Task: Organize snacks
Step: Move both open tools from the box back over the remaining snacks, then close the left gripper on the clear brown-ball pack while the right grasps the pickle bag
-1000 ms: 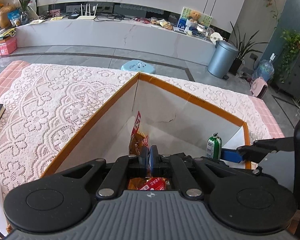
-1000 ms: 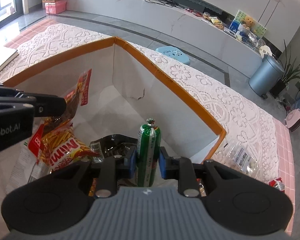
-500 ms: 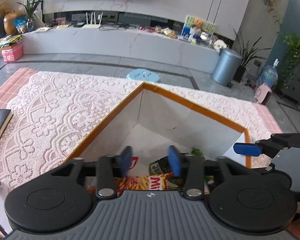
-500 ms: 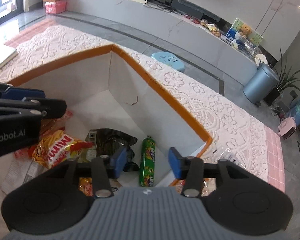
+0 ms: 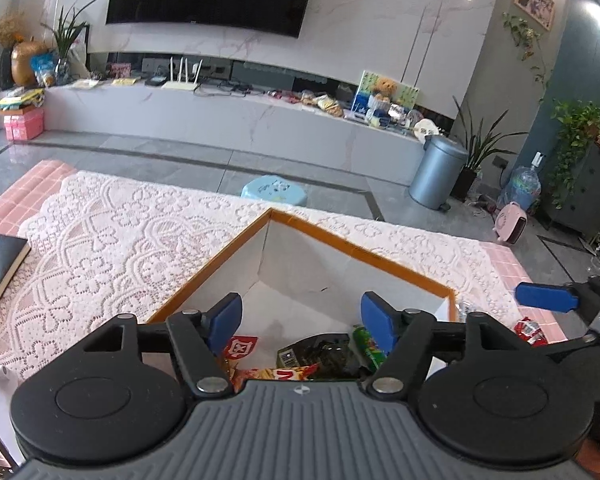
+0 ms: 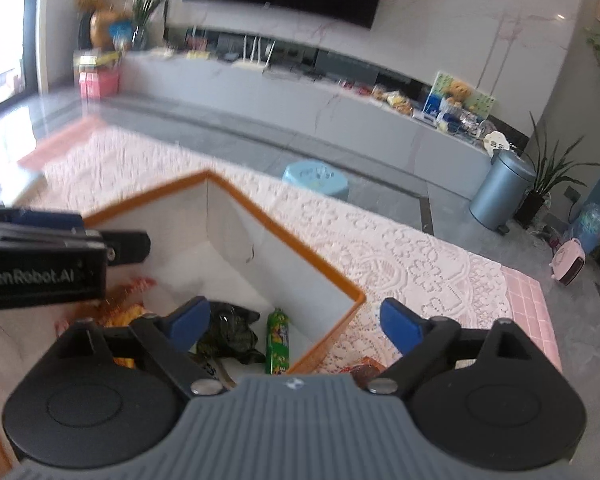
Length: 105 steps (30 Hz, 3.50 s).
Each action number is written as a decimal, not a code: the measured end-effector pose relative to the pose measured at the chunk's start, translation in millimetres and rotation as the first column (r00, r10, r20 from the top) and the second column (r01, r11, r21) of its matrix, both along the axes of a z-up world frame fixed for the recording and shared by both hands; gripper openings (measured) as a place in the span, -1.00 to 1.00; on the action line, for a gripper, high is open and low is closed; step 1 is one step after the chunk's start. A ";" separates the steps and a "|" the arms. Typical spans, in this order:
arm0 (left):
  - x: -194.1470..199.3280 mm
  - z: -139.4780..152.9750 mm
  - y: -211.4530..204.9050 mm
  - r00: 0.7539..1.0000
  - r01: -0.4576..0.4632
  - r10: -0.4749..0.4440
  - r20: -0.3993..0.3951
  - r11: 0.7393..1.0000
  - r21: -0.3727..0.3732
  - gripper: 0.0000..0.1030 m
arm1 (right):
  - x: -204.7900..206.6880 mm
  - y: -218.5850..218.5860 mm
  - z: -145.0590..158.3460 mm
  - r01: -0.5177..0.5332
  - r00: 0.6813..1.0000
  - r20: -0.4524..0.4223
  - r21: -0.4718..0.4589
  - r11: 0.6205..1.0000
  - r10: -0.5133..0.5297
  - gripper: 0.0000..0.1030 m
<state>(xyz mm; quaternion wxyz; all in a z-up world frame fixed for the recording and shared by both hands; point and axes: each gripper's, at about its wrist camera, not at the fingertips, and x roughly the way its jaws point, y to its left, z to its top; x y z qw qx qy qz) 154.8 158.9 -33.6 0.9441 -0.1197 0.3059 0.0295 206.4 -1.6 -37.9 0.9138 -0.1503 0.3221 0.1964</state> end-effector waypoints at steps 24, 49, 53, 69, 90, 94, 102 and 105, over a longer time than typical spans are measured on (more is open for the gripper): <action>-49.0 20.3 -109.9 0.972 0.185 -0.201 0.124 0.974 0.127 0.71 | -101.0 -163.3 5.2 0.394 0.911 0.012 0.275 0.877 -0.412 0.93; -19.4 -41.6 -203.4 0.888 0.459 -0.452 -0.082 0.880 0.123 0.56 | -77.0 -245.8 -64.1 0.500 0.863 -0.138 0.108 0.859 -0.485 0.93; -6.5 -52.2 -204.8 0.881 0.471 -0.458 -0.114 0.871 0.137 0.46 | -63.2 -254.8 -76.8 0.497 0.863 -0.169 0.114 0.860 -0.476 0.90; 53.8 -79.1 -215.4 0.942 0.336 -0.313 -0.124 0.886 0.319 0.36 | 31.3 -243.8 -101.3 0.402 0.909 -0.209 0.215 0.890 -0.360 0.62; 94.4 -135.8 -227.5 0.961 0.264 -0.193 -0.196 0.850 0.456 0.40 | 62.6 -236.2 -149.7 0.396 0.915 -0.161 0.171 0.902 -0.371 0.24; 95.5 -137.2 -225.9 0.966 0.247 -0.181 -0.183 0.856 0.455 0.15 | 64.8 -240.0 -154.4 0.410 0.905 -0.203 0.188 0.892 -0.373 0.14; 96.6 -133.4 -217.8 0.972 0.216 -0.156 -0.177 0.888 0.406 -0.05 | 62.3 -235.4 -155.9 0.401 0.910 -0.185 0.170 0.900 -0.370 0.05; 95.3 -130.3 -215.7 0.974 0.203 -0.144 -0.174 0.897 0.394 -0.18 | 61.1 -236.1 -156.0 0.399 0.911 -0.181 0.174 0.900 -0.369 0.03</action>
